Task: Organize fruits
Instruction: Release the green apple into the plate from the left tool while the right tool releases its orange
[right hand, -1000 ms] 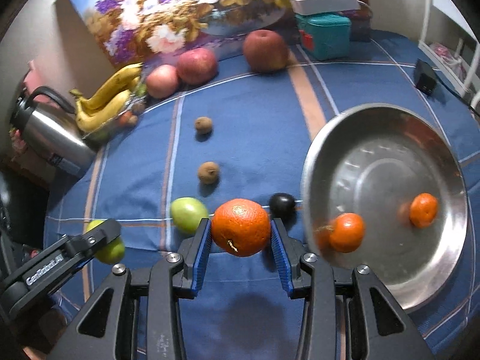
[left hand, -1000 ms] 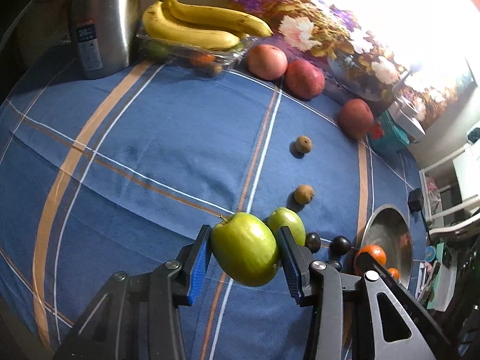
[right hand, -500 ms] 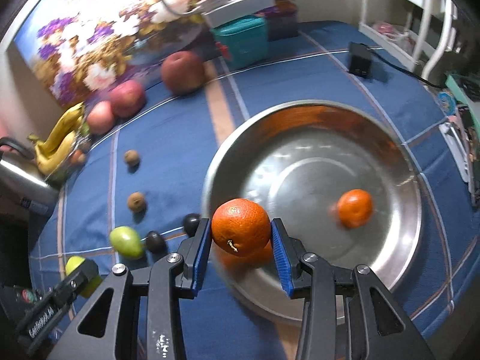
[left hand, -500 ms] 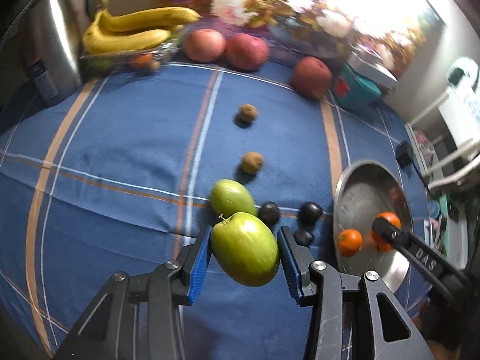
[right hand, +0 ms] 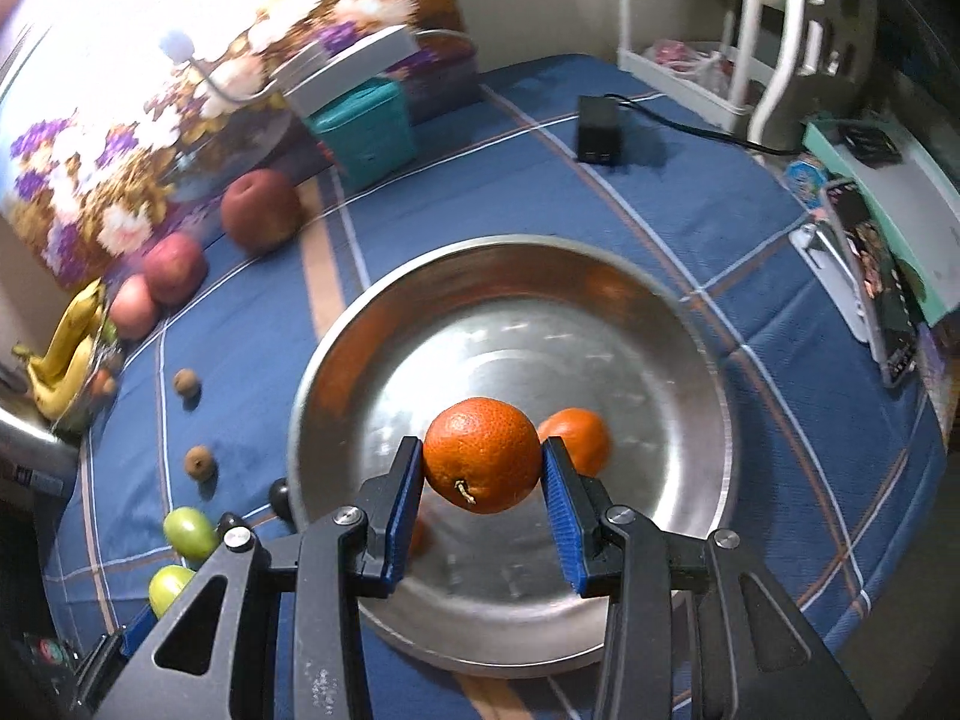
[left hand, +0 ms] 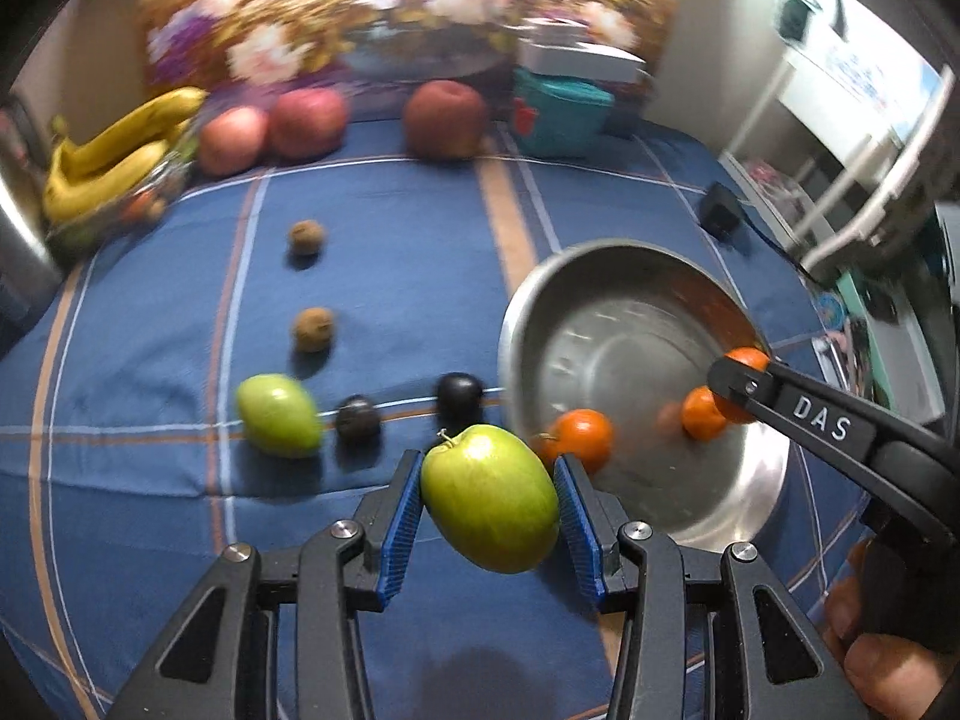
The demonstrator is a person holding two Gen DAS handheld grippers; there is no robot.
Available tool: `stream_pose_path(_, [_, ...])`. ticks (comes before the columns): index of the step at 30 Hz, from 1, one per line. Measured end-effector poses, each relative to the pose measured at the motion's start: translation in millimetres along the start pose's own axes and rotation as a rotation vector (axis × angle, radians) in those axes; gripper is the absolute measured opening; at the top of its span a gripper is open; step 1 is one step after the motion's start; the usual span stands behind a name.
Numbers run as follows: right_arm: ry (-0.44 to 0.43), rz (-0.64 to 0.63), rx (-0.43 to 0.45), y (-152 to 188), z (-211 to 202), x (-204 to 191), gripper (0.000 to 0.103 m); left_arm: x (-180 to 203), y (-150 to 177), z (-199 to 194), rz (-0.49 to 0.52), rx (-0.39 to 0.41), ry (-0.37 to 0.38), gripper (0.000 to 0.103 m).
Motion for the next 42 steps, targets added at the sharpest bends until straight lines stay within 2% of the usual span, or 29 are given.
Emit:
stream_pose_path(17, [-0.022,0.045,-0.006,0.7,-7.7,27.1,0.042,54.6,1.4,23.5,0.121,0.025,0.071,0.047])
stream_pose_path(22, [-0.031,0.048,-0.024,4.0,-2.4,28.4,0.042,56.4,7.7,30.9,0.13,-0.003,0.062,0.047])
stream_pose_path(31, [-0.013,0.035,-0.107,16.3,16.7,28.5,0.042,54.9,12.4,36.9,0.121,-0.034,0.061,0.047])
stream_pose_path(42, [0.007,0.025,-0.141,19.3,24.2,29.3,0.042,59.1,11.7,32.1,0.132,-0.024,0.081,0.049])
Point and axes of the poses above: each gripper's, at about its wrist camera, not at the fingertips, and z roughly the way its jaws point, x to its right, y to its underside, the point moved 5 cm from there along z, roughly the way its jaws point, and after that the axes turned 6 degrees about x, right-handed, at the moved point
